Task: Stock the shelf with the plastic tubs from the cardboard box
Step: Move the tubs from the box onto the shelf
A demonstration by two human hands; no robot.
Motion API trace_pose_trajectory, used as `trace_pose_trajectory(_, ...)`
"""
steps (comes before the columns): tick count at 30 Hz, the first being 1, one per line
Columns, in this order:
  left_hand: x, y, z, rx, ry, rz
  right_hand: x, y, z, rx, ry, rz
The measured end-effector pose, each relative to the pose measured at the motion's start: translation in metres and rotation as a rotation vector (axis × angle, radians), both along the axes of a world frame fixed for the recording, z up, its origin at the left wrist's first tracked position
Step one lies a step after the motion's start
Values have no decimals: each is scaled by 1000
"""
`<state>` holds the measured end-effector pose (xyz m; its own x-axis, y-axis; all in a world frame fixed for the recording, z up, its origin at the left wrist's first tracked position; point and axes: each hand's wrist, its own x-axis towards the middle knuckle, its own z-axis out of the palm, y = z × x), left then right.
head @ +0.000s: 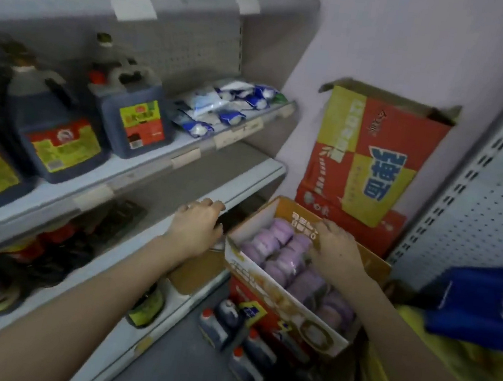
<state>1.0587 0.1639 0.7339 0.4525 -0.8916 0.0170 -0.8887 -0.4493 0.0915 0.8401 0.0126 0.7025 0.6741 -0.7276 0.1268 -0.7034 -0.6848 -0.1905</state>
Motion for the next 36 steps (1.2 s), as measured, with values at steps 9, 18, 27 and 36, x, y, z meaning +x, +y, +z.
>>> trace_pose_trajectory(9, -17, -73, -58, 84, 50, -105, -46, -52, -52, 230, 32, -150)
trace_pose_trajectory(18, -4, -148, -108, 186, 182, -201, -51, -99, -114, 341, 87, -302)
trace_pose_trajectory(27, 27, -257, -180, 250, 347, -332, -26, -149, -175, 568, -76, -562)
trace_pose_trajectory(36, 28, -338, -281, 255, 569, -268, 6, -190, -247, 735, -329, -815)
